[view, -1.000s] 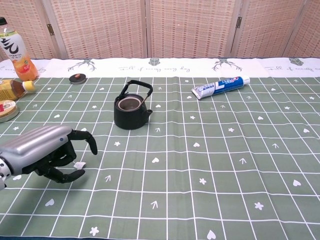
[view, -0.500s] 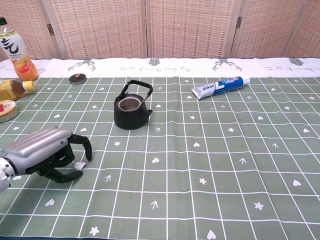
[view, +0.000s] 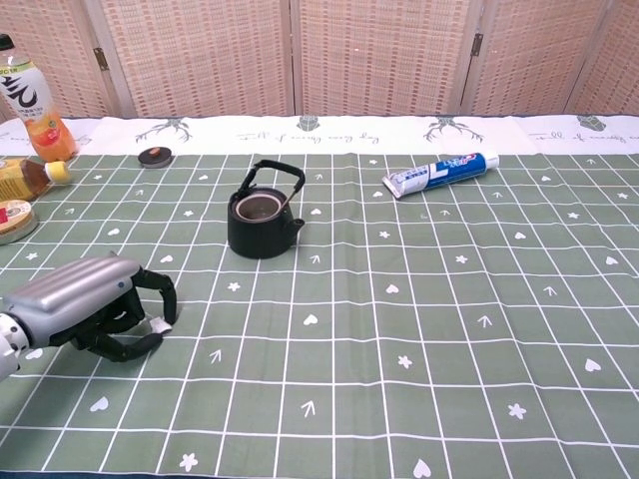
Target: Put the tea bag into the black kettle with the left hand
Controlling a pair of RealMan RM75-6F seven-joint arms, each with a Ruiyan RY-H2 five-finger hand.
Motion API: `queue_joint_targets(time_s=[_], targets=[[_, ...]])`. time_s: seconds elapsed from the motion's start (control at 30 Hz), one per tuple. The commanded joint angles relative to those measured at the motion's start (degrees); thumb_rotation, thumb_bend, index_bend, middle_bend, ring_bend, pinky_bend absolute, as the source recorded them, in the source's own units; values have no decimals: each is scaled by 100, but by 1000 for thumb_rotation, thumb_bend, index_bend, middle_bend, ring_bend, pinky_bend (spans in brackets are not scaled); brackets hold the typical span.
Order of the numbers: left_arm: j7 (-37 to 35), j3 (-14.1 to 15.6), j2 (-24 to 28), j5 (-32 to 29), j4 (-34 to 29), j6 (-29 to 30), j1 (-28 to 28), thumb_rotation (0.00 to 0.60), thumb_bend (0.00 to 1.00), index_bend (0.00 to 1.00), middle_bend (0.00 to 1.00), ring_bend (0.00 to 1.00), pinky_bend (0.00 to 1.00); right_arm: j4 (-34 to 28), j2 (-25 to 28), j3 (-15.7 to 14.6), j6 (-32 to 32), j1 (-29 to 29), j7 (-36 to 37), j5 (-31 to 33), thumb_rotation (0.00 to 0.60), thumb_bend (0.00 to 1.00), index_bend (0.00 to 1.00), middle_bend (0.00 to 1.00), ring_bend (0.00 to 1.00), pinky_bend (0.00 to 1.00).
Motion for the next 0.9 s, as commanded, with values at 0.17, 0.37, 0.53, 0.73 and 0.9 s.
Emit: queue_joint_targets(time_s=[0.17, 0.37, 0.53, 0.73, 0.9], targets=[[-129, -10, -77, -10, 167, 49, -12, 600, 420, 581, 1000, 1000, 1000, 19, -8, -4, 10, -4, -3, -19, 600, 365, 0, 0, 58, 0], [-340, 13, -138, 122, 326, 200, -22, 600, 426, 645, 1000, 1000, 1000, 14, -22, -4, -16, 1, -56, -35, 600, 365, 0, 0, 58, 0], [-434, 23, -140, 186, 383, 314, -15, 600, 427, 674, 1000, 1000, 1000, 15, -24, 0, -19, 1, -65, -31, 600, 365, 0, 0, 58, 0], [-497, 4, -137, 197, 476, 401, -10, 600, 446, 722, 1000, 1000, 1000, 10, -25, -1, -37, 8, -82, -34, 600, 365, 0, 0, 58, 0], [-518, -1, -93, 188, 460, 428, -7, 600, 451, 736, 1000, 1000, 1000, -2, -29, 2, -59, 14, -98, -24, 600, 365, 0, 0, 58, 0]])
